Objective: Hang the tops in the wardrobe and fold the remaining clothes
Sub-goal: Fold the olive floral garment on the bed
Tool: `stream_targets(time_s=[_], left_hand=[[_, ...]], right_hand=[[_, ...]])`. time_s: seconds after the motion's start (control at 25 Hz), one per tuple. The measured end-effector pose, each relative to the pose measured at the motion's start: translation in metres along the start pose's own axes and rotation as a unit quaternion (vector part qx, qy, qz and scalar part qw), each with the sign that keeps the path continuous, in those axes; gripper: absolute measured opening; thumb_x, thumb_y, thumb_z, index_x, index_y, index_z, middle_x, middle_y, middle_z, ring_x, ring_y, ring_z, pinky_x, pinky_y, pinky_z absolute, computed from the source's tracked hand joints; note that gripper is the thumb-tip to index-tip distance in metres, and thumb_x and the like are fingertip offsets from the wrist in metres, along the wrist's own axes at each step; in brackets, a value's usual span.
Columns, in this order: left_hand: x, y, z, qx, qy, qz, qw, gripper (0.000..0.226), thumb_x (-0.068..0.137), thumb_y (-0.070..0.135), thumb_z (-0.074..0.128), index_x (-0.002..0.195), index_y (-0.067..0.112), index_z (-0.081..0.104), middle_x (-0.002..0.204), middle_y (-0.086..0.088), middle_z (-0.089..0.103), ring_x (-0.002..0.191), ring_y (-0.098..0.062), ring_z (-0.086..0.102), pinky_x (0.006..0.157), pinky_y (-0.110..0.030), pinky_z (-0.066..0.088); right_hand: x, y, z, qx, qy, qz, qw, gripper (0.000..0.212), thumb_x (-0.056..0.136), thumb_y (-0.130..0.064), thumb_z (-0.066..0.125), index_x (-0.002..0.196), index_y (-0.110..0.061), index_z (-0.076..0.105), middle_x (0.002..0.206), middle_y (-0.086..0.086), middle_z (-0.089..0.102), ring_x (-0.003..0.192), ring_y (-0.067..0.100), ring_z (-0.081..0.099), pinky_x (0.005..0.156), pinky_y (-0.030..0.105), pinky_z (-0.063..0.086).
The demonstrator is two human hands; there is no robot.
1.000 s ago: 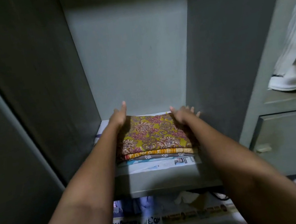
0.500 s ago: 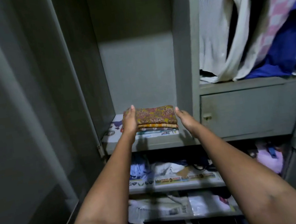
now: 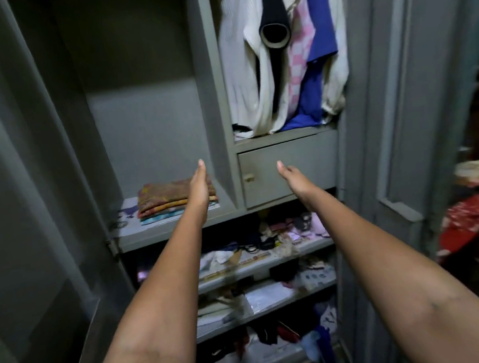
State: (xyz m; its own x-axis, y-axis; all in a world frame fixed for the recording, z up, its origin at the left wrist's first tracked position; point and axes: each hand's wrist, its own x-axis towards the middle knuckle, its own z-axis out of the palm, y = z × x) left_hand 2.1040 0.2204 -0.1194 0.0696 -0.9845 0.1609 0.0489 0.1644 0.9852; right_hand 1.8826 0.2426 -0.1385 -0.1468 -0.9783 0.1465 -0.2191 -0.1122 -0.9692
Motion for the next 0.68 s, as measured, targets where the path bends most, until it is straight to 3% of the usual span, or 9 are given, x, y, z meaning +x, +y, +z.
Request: stream_targets(time_s=[0.08, 0.16, 0.28, 0.48, 0.52, 0.56, 0.6, 0.64, 0.68], left_hand=[[-0.021, -0.004, 0.033, -0.012, -0.058, -0.002, 0.998, 0.068, 0.096, 0.057, 0.034, 0.145, 0.010, 0.037, 0.150, -0.002, 0.037, 0.139, -0.016, 0.032, 0.117, -0.034, 0.020], [-0.037, -0.011, 0.074, -0.013, -0.126, -0.021, 0.992, 0.067, 0.097, 0.055, 0.034, 0.147, 0.010, 0.034, 0.151, -0.001, 0.035, 0.141, -0.017, 0.029, 0.118, -0.036, 0.019], [-0.085, 0.000, 0.137, -0.051, -0.242, -0.042, 0.968, 0.066, 0.099, 0.052, 0.029, 0.148, 0.008, 0.027, 0.152, 0.000, 0.031, 0.141, -0.016, 0.027, 0.117, -0.032, 0.018], [-0.197, 0.028, 0.235, -0.079, -0.434, -0.060, 0.896, 0.061, 0.101, 0.048, 0.017, 0.150, 0.012, 0.020, 0.155, -0.003, 0.027, 0.142, -0.017, 0.026, 0.115, -0.031, 0.016], [-0.220, 0.029, 0.251, -0.076, -0.471, -0.055, 0.877, 0.059, 0.101, 0.048, 0.017, 0.146, 0.013, 0.030, 0.148, 0.000, 0.040, 0.136, -0.011, 0.038, 0.113, -0.030, 0.020], [-0.240, 0.032, 0.263, -0.073, -0.500, -0.042, 0.862, 0.052, 0.102, 0.048, 0.016, 0.133, 0.018, 0.045, 0.129, 0.008, 0.058, 0.116, 0.001, 0.055, 0.107, -0.028, 0.026], [-0.259, 0.037, 0.272, -0.079, -0.515, -0.039, 0.853, 0.042, 0.102, 0.048, 0.016, 0.116, 0.028, 0.050, 0.105, 0.018, 0.066, 0.088, 0.012, 0.063, 0.098, -0.027, 0.031], [-0.276, 0.039, 0.282, -0.079, -0.525, -0.042, 0.846, 0.038, 0.101, 0.050, 0.015, 0.109, 0.032, 0.048, 0.094, 0.022, 0.065, 0.075, 0.016, 0.062, 0.093, -0.028, 0.034], [-0.288, 0.038, 0.295, -0.086, -0.541, -0.039, 0.836, 0.045, 0.100, 0.053, 0.015, 0.113, 0.029, 0.051, 0.105, 0.019, 0.064, 0.088, 0.012, 0.062, 0.096, -0.030, 0.036]], right_hand=[[-0.029, 0.014, -0.035, 0.012, 0.043, 0.014, 0.999, 0.098, 0.082, -0.074, 0.043, 0.151, -0.008, 0.020, 0.155, 0.006, 0.027, 0.142, 0.022, 0.026, 0.116, 0.037, 0.020], [-0.072, 0.018, -0.076, 0.000, 0.119, 0.017, 0.993, 0.109, 0.073, -0.081, 0.047, 0.149, -0.007, 0.024, 0.153, 0.004, 0.030, 0.141, 0.019, 0.029, 0.117, 0.038, 0.021], [-0.141, 0.019, -0.134, -0.028, 0.209, 0.033, 0.977, 0.078, 0.092, -0.058, 0.044, 0.147, -0.004, 0.029, 0.150, 0.004, 0.034, 0.139, 0.020, 0.032, 0.116, 0.038, 0.023], [-0.278, 0.009, -0.214, -0.022, 0.371, 0.065, 0.926, 0.067, 0.095, -0.051, 0.046, 0.143, -0.006, 0.034, 0.141, 0.003, 0.044, 0.124, 0.017, 0.045, 0.099, 0.028, 0.040], [-0.306, 0.008, -0.228, -0.022, 0.399, 0.078, 0.913, 0.067, 0.096, -0.050, 0.044, 0.144, -0.005, 0.031, 0.140, 0.003, 0.042, 0.125, 0.019, 0.044, 0.097, 0.027, 0.040], [-0.332, 0.007, -0.241, -0.030, 0.421, 0.091, 0.902, 0.070, 0.097, -0.049, 0.042, 0.146, -0.002, 0.026, 0.145, 0.006, 0.038, 0.131, 0.021, 0.040, 0.101, 0.028, 0.036], [-0.355, 0.005, -0.252, -0.043, 0.442, 0.099, 0.890, 0.073, 0.097, -0.050, 0.040, 0.149, -0.002, 0.022, 0.151, 0.009, 0.031, 0.138, 0.023, 0.032, 0.108, 0.032, 0.030], [-0.376, 0.006, -0.265, -0.052, 0.461, 0.108, 0.880, 0.076, 0.097, -0.053, 0.040, 0.150, -0.003, 0.019, 0.155, 0.010, 0.025, 0.141, 0.025, 0.027, 0.112, 0.036, 0.024], [-0.393, 0.005, -0.274, -0.055, 0.476, 0.114, 0.870, 0.077, 0.095, -0.055, 0.040, 0.151, -0.005, 0.018, 0.156, 0.010, 0.022, 0.143, 0.025, 0.023, 0.114, 0.039, 0.021]])
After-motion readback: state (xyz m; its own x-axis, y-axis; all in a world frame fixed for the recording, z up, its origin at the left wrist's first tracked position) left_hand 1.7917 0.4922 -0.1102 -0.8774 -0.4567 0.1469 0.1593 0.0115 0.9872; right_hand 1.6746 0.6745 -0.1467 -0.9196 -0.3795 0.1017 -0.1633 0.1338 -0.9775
